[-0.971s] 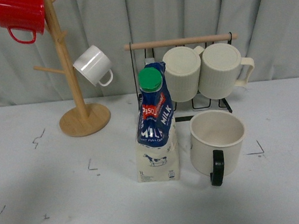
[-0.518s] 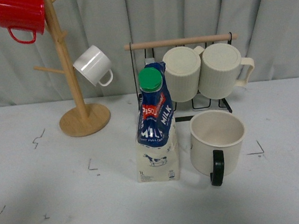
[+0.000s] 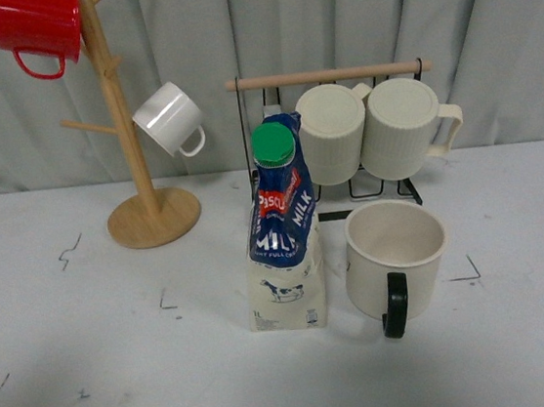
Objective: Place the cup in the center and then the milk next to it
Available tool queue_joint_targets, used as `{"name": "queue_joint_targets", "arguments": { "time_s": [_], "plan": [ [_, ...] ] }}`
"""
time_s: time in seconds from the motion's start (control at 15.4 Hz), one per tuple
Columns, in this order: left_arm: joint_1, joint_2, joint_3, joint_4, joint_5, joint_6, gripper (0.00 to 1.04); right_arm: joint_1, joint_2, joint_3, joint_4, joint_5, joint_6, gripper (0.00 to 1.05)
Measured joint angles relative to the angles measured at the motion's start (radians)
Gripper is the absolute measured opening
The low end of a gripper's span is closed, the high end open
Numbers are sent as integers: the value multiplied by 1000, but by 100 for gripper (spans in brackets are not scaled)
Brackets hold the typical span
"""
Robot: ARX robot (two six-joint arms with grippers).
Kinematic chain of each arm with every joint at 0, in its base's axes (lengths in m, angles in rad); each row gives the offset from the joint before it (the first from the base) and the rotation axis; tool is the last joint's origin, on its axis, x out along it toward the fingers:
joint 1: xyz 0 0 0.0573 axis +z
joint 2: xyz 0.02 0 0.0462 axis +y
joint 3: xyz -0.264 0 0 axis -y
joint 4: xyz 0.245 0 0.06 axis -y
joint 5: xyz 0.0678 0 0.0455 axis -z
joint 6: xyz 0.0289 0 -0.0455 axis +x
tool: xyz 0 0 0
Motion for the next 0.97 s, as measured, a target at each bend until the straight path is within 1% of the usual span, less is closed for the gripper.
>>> {"name": "queue_joint_targets", "arguments": {
  "time_s": [0.52, 0.58, 0.65, 0.71, 0.91, 0.97],
  "plan": [
    [0, -178, 0, -177, 0, 0, 2, 0, 0, 0, 0, 0, 0, 98],
    [0, -256, 1, -305, 0, 0, 2, 0, 0, 0, 0, 0, 0, 98],
    [0, -333, 1, -360, 0, 0, 2, 0, 0, 0, 0, 0, 0, 98],
    [0, -341, 5, -338, -1, 0, 2, 0, 0, 0, -1, 0, 0, 98],
    [0, -341, 0, -358, 0, 0, 2, 0, 0, 0, 0, 0, 0, 98],
    [0, -341, 1, -354, 0, 0, 4, 0, 0, 0, -1, 0, 0, 98]
  ]
}}
